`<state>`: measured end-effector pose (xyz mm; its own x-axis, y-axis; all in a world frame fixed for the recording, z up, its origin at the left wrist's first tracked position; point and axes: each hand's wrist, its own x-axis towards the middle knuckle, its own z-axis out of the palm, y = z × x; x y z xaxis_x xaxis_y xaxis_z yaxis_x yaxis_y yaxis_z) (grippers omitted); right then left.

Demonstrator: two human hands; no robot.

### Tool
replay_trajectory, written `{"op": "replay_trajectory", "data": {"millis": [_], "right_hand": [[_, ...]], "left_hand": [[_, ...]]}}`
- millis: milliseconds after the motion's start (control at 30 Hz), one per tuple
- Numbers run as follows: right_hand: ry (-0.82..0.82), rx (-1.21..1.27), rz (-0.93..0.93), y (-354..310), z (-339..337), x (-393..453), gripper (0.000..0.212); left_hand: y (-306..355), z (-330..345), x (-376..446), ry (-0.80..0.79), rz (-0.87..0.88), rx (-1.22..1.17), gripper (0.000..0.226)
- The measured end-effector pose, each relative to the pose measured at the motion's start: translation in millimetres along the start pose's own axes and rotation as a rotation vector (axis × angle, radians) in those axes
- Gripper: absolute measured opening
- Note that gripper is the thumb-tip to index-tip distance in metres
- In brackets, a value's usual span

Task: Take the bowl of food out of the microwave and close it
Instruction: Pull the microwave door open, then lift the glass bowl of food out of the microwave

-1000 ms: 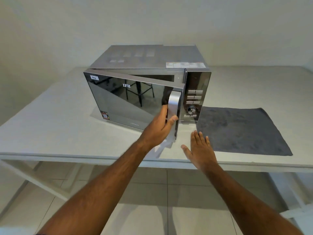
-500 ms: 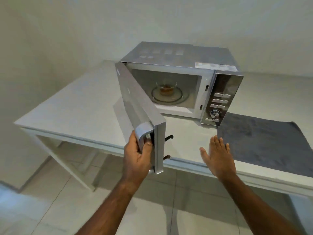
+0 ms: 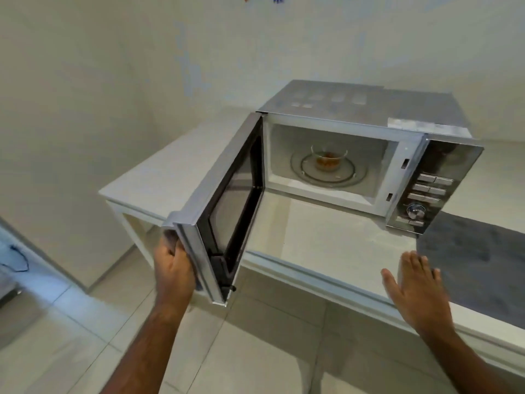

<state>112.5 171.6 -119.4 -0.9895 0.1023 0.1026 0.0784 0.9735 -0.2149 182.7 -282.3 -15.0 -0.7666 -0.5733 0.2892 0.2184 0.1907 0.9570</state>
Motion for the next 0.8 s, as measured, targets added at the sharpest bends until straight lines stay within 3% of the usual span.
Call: {"op": "replay_trajectory", "data": {"millis": [100,200,367,633,700,800], "right_hand": [[-0.008,0.045,0.012,1,-1,0,0.087],[0.008,0.092,0.006,0,-1,0,0.088],[0.032,0.117,-0.071,-14,-6,4,0.077],[-0.012,0.332,-0.066,-34,-26,24,0.072],[-0.038,0.374,-0.057,-39,-31,28,0.069],[-0.024,0.449,-0.083,-46,-37,37,0.061]], "left_hand": [[-8,-16,16,0.078,-0.064,0.008,0.039],[-15,-29,29,0.135,-0.117,-0.029,0.032],[-29,-53,37,0.081,-0.131,-0.082,0.03],[-54,-62,15,0.133,-0.188,0.08,0.031],[-70,-58,-4,0.211,-0.262,0.113,0.04],[-106,-43,-49,0.278,-0.546,0.231,0.037]]}}
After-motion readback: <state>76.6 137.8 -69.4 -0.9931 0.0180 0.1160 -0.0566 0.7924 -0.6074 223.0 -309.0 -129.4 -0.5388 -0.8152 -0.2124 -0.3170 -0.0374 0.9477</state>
